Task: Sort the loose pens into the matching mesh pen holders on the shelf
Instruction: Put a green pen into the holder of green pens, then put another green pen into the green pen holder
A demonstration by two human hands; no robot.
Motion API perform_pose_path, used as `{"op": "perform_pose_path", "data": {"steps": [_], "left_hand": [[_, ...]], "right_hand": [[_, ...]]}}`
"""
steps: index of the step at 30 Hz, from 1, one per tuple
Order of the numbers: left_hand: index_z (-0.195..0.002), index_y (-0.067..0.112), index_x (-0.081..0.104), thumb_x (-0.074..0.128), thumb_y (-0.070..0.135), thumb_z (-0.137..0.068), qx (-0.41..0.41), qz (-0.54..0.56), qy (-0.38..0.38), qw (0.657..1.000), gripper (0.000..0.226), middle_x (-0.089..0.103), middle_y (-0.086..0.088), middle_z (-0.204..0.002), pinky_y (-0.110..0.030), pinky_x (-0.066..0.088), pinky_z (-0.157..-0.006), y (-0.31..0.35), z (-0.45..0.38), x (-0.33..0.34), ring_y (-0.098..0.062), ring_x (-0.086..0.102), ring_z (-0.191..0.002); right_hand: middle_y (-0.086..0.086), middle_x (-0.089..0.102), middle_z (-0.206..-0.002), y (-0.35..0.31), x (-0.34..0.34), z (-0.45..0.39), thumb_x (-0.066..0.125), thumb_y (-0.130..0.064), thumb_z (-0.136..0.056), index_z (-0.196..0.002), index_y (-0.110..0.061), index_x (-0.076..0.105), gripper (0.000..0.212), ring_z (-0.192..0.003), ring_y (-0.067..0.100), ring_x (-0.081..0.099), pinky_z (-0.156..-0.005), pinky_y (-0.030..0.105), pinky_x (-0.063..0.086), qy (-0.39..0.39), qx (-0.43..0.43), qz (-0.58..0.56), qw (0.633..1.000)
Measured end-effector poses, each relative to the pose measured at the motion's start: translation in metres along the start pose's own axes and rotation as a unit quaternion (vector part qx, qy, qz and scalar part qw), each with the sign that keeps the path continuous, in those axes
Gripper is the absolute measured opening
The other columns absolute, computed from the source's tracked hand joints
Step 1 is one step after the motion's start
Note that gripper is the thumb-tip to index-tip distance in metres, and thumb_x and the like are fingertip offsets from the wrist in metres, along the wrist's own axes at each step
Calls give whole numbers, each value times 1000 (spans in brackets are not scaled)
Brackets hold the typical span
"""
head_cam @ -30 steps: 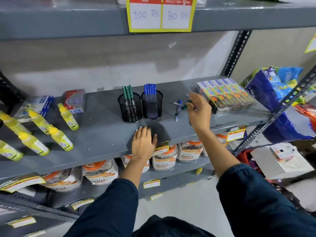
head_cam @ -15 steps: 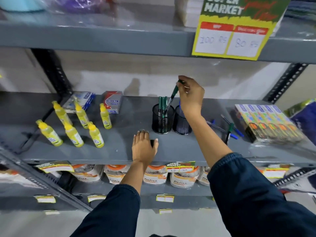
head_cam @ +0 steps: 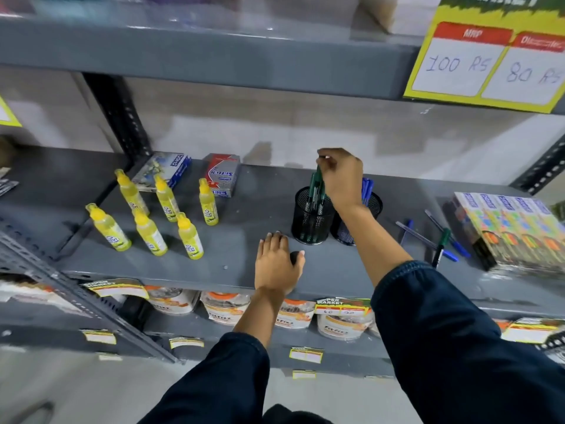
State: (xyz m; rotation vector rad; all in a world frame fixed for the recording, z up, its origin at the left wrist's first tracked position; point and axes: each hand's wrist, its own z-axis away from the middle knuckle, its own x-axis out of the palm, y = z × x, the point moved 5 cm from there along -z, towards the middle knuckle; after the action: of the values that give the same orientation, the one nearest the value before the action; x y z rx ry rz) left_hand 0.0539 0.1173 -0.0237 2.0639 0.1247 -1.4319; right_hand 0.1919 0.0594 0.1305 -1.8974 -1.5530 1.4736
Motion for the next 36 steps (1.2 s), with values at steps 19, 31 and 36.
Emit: {"op": "perform_pose_path", "data": {"steps": [19, 31, 36], "left_hand": [[-116, -1, 54, 55, 34, -87, 26, -6, 11, 1000, 46, 59, -20, -119, -45, 30, -107, 5, 5, -5, -36, 49, -115], [-95, -1, 64, 68, 19, -79, 172, 46, -26, 984, 26, 69, -18, -93, -42, 51, -79, 109, 32, 24, -35, 62, -86], [-104, -2, 61, 65, 20, -83, 168, 23, -55, 984, 31, 65, -21, -108, -47, 43, -92, 121, 31, 46, -37, 57, -102]], "right_hand": [[14, 59, -118, 12, -34, 36, 48, 0, -92, -111, -3, 64, 25, -93, 24, 57, -84, 24, 45, 16, 22, 33, 999], [27, 60, -106, 130, -134, 105, 48, -3, -88, -83, 3, 57, 12, -95, 41, 57, -65, 36, 36, 73, 260, 182, 946], [24, 55, -122, 162, -153, 126, 51, -16, -94, -113, 3, 52, 27, -111, 39, 52, -89, 42, 45, 52, 335, 192, 921]]}}
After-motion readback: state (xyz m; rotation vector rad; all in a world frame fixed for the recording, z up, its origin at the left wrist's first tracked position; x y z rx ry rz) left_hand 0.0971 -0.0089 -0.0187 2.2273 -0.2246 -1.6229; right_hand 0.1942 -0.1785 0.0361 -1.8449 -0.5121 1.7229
